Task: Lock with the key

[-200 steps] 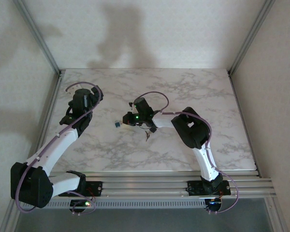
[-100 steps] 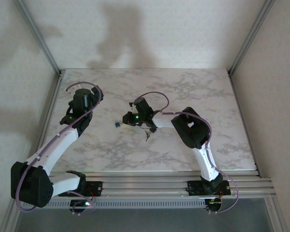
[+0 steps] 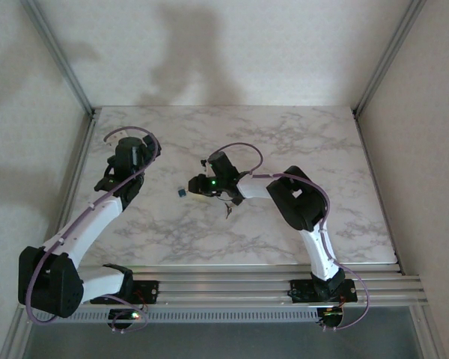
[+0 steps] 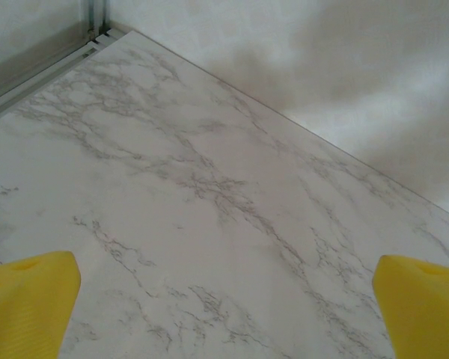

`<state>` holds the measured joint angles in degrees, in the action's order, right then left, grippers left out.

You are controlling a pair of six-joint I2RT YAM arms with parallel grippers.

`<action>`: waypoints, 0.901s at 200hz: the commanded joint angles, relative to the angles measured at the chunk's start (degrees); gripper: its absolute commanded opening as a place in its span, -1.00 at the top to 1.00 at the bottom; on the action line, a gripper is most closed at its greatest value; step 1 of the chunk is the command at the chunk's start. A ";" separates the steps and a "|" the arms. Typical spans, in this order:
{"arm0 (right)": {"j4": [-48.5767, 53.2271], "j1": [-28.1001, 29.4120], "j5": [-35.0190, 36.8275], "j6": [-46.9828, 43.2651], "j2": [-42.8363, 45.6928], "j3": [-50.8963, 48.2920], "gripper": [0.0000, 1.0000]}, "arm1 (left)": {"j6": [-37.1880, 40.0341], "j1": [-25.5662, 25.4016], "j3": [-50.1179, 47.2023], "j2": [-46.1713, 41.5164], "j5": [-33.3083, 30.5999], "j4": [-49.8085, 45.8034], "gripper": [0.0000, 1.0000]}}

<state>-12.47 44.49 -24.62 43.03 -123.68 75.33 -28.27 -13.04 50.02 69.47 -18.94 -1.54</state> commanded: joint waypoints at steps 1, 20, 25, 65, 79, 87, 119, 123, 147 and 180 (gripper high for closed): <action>2.10 -0.14 1.50 -2.90 6.29 -1.69 0.14 | -1.29 -0.45 1.65 -0.80 0.58 -0.61 -0.99; 3.54 -0.15 3.18 -4.60 10.53 -3.36 -0.08 | -3.13 -0.75 2.38 -1.74 2.07 -1.00 -0.99; 3.81 -0.13 3.66 -5.06 11.71 -4.01 -0.14 | -3.65 -0.91 2.53 -2.02 2.27 -1.22 -0.99; 5.69 -0.12 7.54 -7.69 20.99 -10.06 -0.60 | -5.31 -3.04 3.12 -4.55 4.71 -0.76 -0.99; 5.86 -0.15 8.70 -8.08 23.40 -12.18 -0.77 | -5.54 -3.20 2.51 -4.87 5.98 0.21 -0.99; 6.09 -0.18 9.60 -8.37 24.65 -13.26 -0.86 | -4.50 -3.34 2.13 -4.75 6.37 0.85 -0.99; 10.17 -0.11 13.79 -10.15 29.03 -15.50 -0.98 | -1.73 -3.97 0.18 -3.40 3.28 2.77 -0.99; 10.51 -0.11 14.23 -10.42 29.65 -15.82 -0.98 | -1.78 -4.01 -0.38 -3.34 3.27 3.52 -0.99; 12.30 -0.08 16.94 -10.77 32.54 -17.38 -0.98 | 0.02 -4.10 -1.40 -1.85 3.33 6.67 -0.99; 15.26 0.09 19.60 -9.92 34.87 -18.80 -0.98 | 3.39 -4.06 -0.10 1.53 3.51 8.50 -0.99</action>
<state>-0.51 44.49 -9.02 33.61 -91.53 58.04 -28.58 -16.58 49.36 68.79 -14.81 3.51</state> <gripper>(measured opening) 0.990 0.994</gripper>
